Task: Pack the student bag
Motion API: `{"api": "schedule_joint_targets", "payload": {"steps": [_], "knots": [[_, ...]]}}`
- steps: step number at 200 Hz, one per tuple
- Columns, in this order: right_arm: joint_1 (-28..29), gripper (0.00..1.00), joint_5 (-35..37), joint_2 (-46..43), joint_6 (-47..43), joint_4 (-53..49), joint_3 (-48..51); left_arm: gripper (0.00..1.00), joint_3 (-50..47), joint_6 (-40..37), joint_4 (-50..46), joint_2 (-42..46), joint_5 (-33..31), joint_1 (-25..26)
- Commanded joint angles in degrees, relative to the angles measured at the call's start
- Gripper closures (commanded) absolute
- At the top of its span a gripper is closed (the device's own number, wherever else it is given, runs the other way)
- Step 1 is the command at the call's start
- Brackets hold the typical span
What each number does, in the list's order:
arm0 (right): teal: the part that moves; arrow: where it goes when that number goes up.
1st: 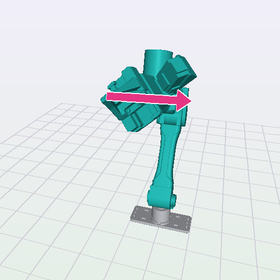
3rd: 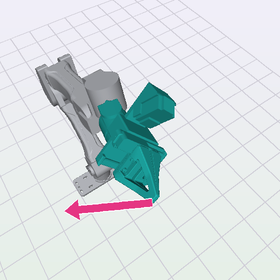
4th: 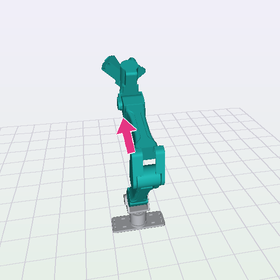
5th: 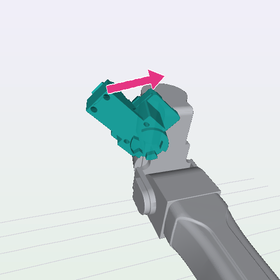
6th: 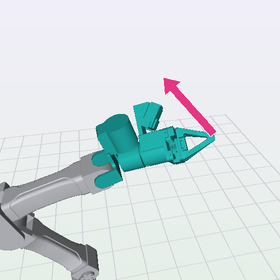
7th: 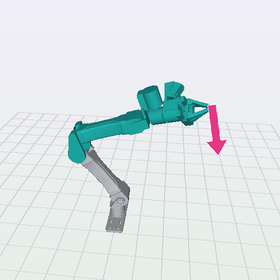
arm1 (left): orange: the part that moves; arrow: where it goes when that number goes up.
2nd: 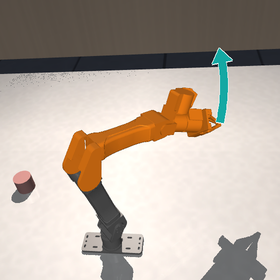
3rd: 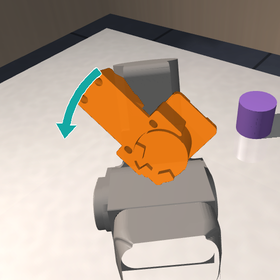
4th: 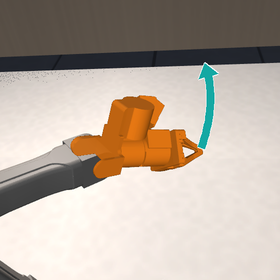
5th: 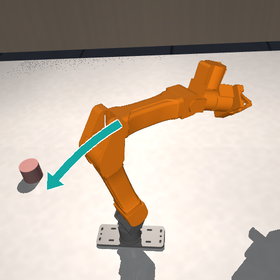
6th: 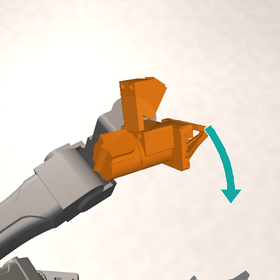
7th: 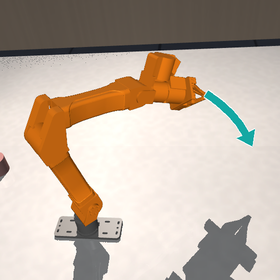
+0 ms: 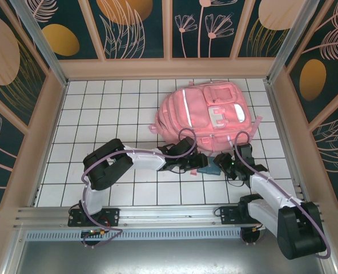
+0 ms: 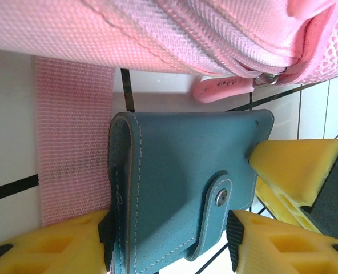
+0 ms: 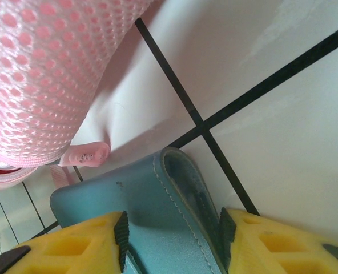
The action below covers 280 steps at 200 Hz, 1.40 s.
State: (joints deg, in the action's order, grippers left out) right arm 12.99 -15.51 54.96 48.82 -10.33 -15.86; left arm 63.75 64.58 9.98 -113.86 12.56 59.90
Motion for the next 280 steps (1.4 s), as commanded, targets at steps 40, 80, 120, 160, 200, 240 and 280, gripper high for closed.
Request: {"api": "schedule_joint_targets", "payload": {"steps": [40,80,120,160,200,240,280], "knots": [[2.1,0.66,-9.9,0.7,2.3,7.6,0.3,0.47,-4.9,2.9,19.2,1.7,8.3,0.4],[2.2,0.67,-10.0,0.4,1.8,6.7,-0.1,0.57,-6.3,3.6,23.9,4.2,8.7,0.4],[2.2,0.67,-7.7,-1.5,0.3,2.8,-1.7,0.71,-5.2,2.2,15.0,4.9,5.2,0.4],[2.0,0.64,-5.9,-2.6,-1.2,-0.6,-3.6,1.0,-4.2,0.0,8.6,6.8,2.2,0.4],[2.1,0.53,-1.2,-4.8,-5.2,-7.8,-10.8,1.0,-5.0,-1.7,4.2,12.0,-0.6,-0.5],[3.2,0.5,2.4,-1.9,-11.6,-12.2,-22.0,1.0,-9.1,-3.9,-0.5,21.8,-3.2,-4.8],[11.1,0.49,11.5,10.8,-18.4,-15.6,-36.6,1.0,-12.4,-7.9,-8.6,30.6,-6.6,-11.3]]}}
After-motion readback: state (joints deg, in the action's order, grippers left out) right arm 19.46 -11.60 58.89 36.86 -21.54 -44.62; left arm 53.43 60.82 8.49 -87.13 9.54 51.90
